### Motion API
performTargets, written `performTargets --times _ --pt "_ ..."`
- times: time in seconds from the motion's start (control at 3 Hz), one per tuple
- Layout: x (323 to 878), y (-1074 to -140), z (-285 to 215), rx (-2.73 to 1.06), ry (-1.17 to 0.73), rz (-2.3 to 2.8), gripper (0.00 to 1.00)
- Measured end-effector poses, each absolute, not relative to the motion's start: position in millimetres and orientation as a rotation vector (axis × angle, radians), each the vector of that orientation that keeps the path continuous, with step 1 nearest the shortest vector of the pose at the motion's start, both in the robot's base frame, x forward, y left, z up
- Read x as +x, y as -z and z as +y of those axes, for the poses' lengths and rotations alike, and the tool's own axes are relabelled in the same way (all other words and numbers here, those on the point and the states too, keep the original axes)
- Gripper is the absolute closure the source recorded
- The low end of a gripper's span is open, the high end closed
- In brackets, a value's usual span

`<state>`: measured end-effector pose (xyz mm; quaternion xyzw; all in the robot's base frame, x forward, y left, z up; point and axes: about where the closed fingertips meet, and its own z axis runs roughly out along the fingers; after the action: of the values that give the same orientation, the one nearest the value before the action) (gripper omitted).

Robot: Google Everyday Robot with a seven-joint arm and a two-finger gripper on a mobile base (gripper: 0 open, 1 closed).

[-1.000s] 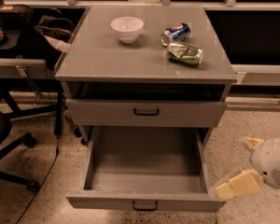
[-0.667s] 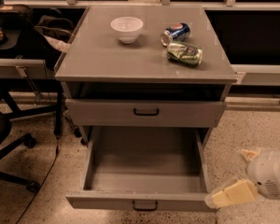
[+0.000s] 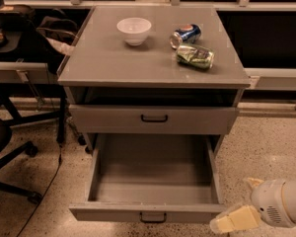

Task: Close middle drawer

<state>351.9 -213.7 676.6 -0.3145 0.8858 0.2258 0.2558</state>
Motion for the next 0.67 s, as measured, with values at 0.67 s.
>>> performTargets --times 0.67 --pt "348.2 -651.4 -213.3 -0.823 -0.647 2.454 0.26"
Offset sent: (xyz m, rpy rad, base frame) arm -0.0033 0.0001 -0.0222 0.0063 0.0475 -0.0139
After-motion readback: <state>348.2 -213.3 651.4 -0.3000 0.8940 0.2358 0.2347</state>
